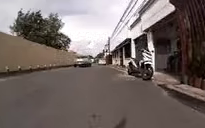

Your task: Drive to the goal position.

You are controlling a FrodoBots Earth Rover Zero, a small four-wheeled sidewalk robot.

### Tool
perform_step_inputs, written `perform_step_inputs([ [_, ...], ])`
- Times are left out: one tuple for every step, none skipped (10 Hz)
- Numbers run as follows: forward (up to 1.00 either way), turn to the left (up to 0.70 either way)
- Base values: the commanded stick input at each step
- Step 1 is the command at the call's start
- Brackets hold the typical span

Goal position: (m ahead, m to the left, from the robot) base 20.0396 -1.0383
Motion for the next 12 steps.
perform_step_inputs([
  [0.7,0.0],
  [0.7,0.0],
  [0.7,0.0],
  [0.7,0.0],
  [0.7,0.0],
  [0.7,0.0],
  [0.7,0.0],
  [0.7,0.0],
  [0.7,0.0],
  [0.7,0.0],
  [0.7,0.0],
  [0.7,0.0],
])
